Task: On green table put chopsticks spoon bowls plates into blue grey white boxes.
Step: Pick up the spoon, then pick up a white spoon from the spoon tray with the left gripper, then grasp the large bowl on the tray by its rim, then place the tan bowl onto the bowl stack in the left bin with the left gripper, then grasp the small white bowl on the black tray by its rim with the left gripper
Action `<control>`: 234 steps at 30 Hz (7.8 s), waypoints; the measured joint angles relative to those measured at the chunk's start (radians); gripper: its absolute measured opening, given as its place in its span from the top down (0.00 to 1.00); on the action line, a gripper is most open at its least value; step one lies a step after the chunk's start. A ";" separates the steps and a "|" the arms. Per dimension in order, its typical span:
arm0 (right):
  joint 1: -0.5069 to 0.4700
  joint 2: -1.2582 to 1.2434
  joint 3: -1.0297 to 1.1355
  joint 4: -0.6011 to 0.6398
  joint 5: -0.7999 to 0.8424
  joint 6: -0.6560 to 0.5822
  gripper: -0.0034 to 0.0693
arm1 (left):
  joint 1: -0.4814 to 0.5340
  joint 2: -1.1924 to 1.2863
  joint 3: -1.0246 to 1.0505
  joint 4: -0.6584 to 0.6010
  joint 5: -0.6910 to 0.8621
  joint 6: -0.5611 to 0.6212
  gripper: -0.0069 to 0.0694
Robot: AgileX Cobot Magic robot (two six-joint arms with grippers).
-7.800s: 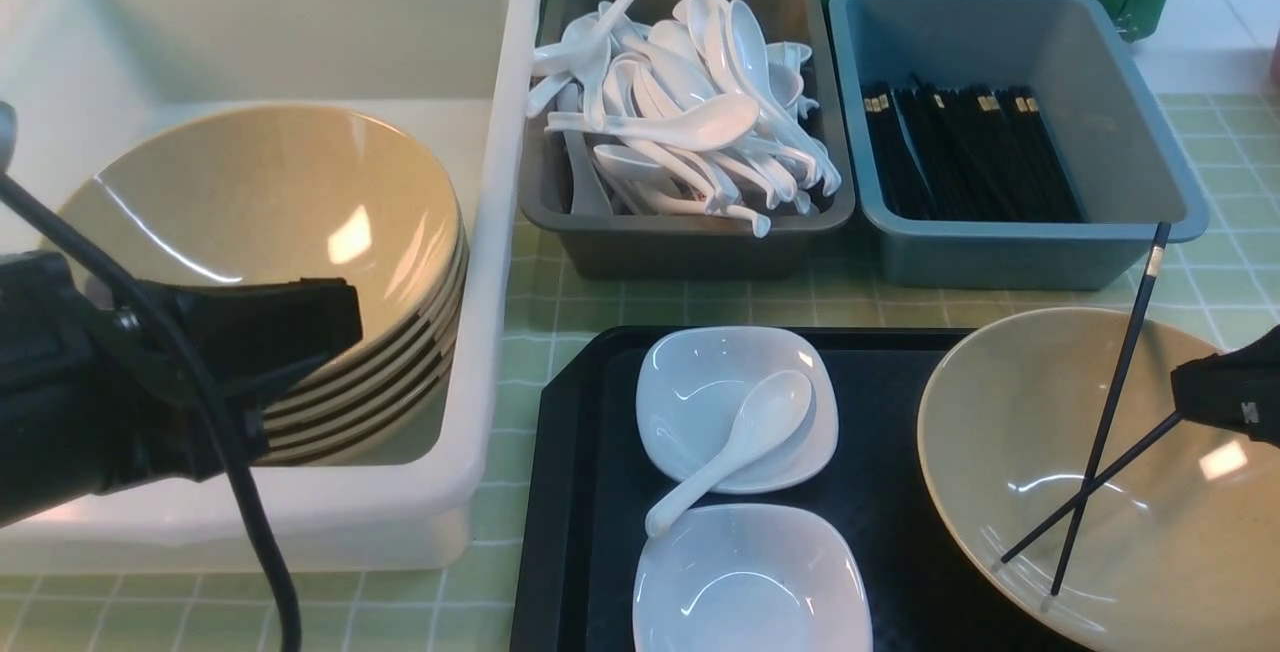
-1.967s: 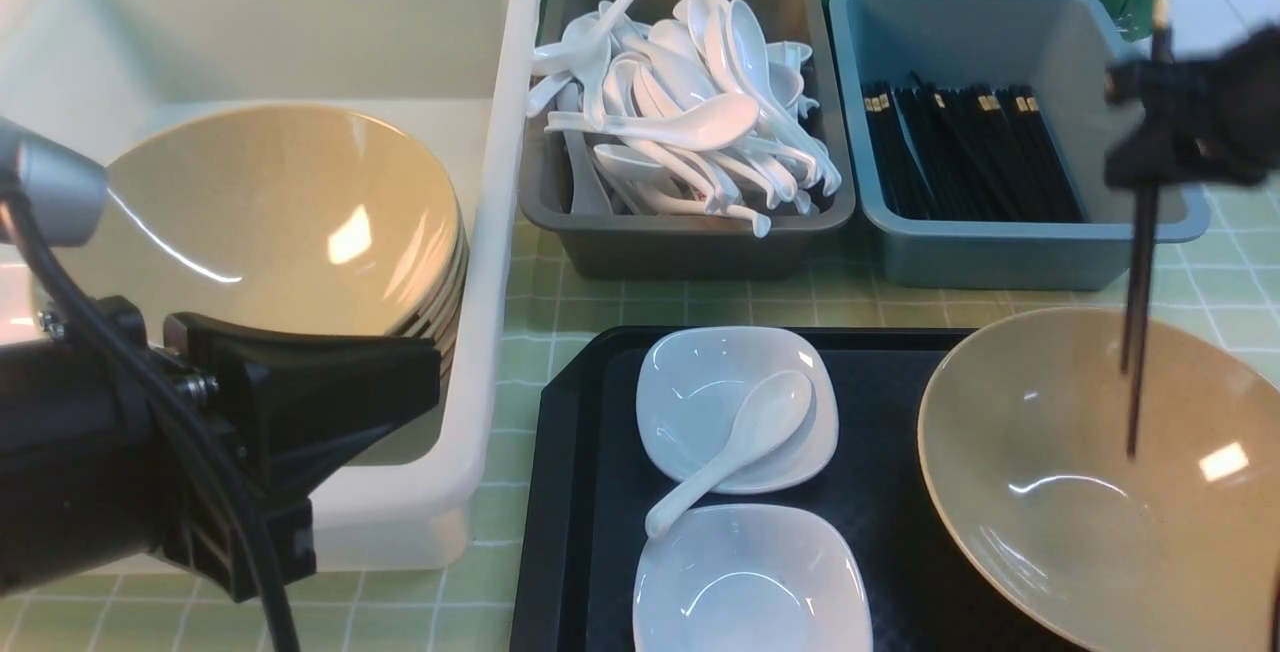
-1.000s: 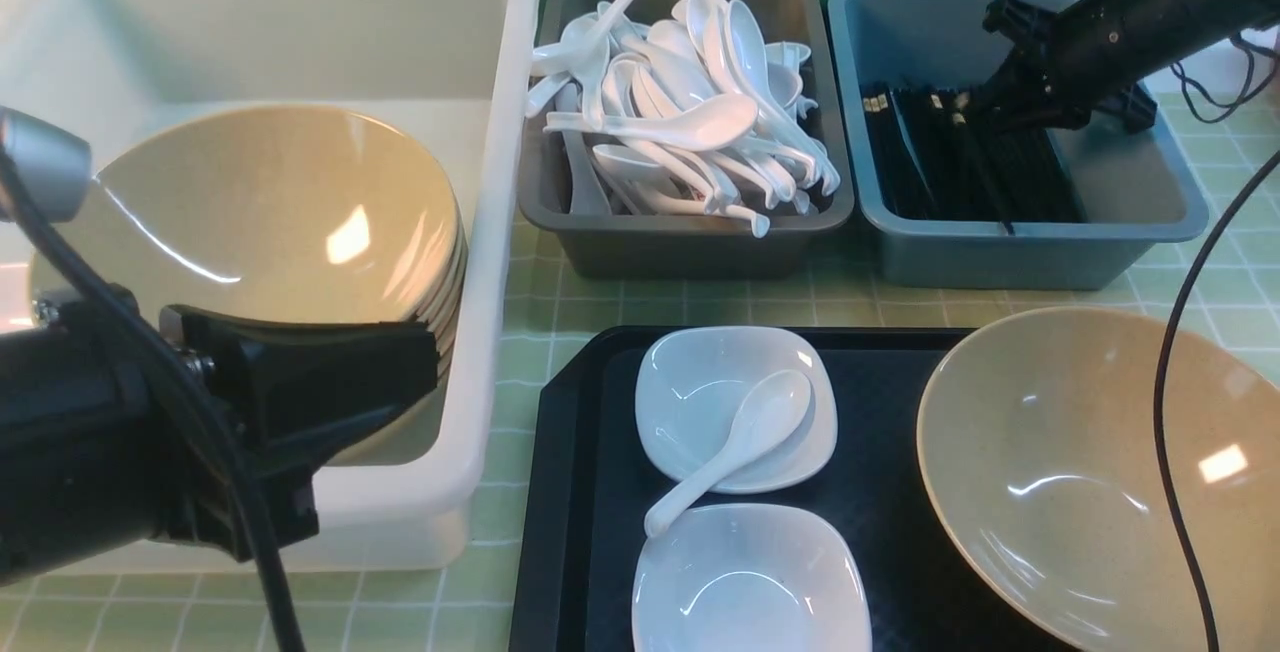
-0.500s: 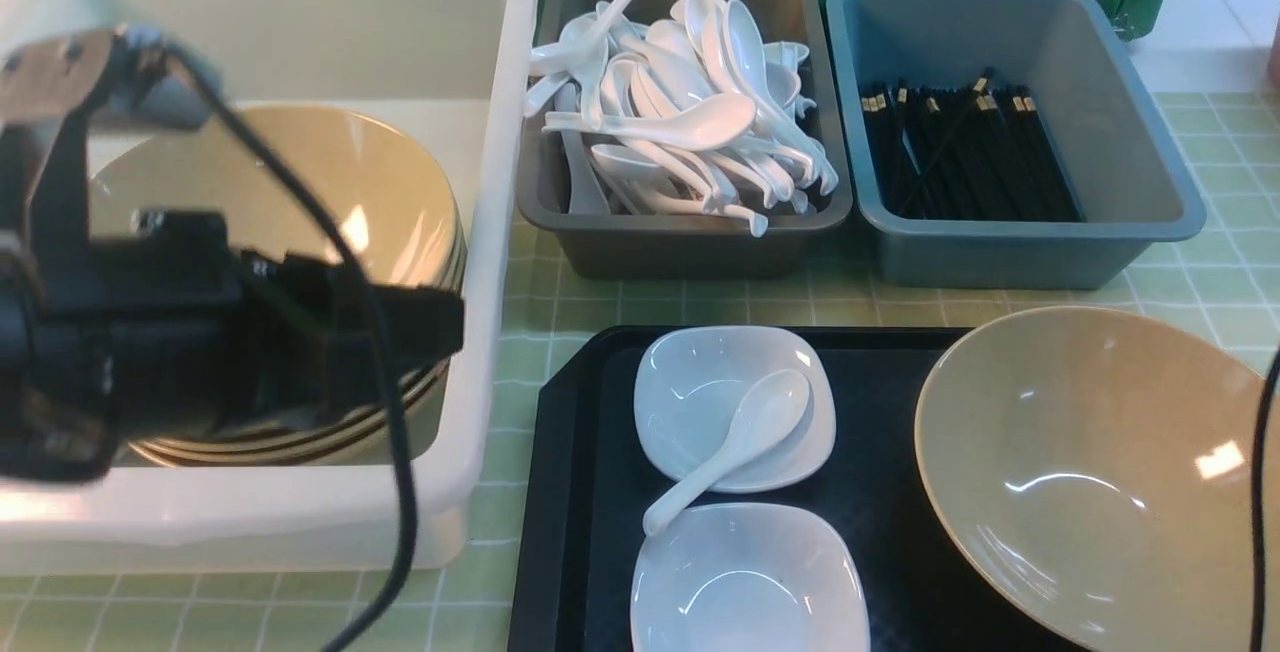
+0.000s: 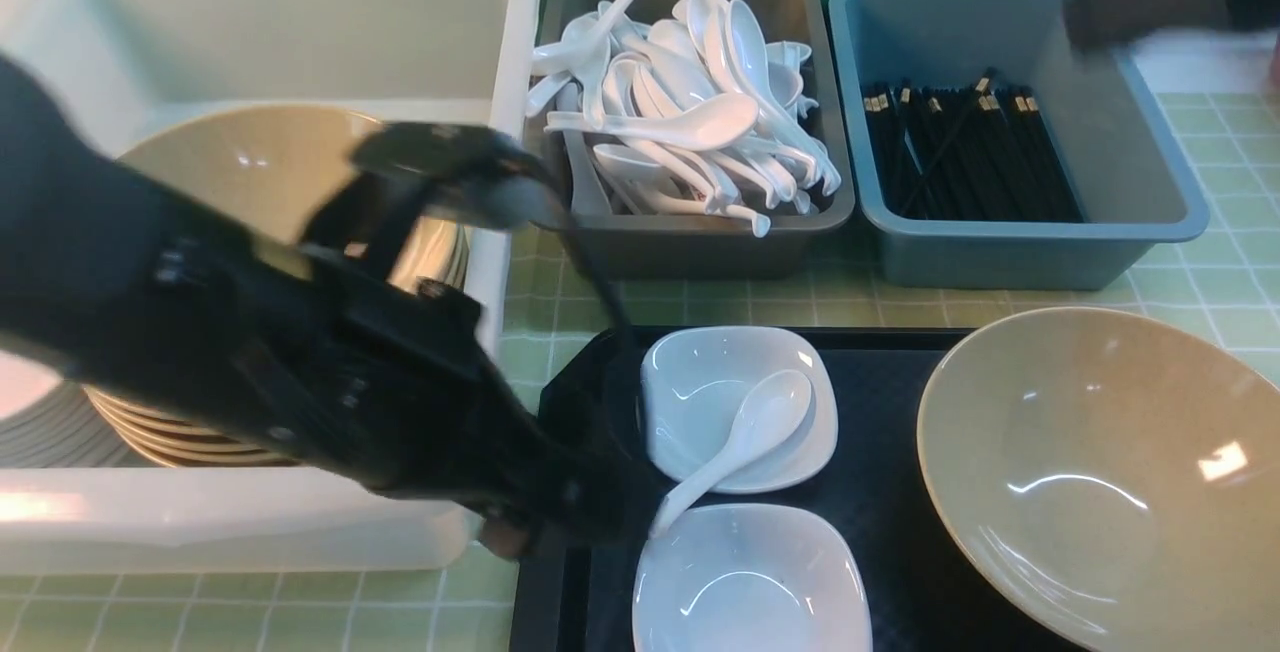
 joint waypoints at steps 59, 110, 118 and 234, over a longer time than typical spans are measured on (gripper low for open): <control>0.075 -0.448 0.477 0.008 -0.030 -0.053 0.33 | -0.146 0.662 -0.669 0.407 0.218 -0.181 0.86; 0.075 -0.512 0.477 -0.291 0.022 0.165 0.88 | -0.052 0.749 -0.951 0.154 0.234 -0.259 0.13; 0.075 -0.512 0.477 -0.293 0.065 0.230 0.92 | -0.198 0.946 -0.955 0.157 0.212 -0.259 0.13; 0.193 -0.181 0.220 0.083 0.008 -0.208 0.78 | -0.120 0.240 -0.261 0.020 0.092 -0.412 0.21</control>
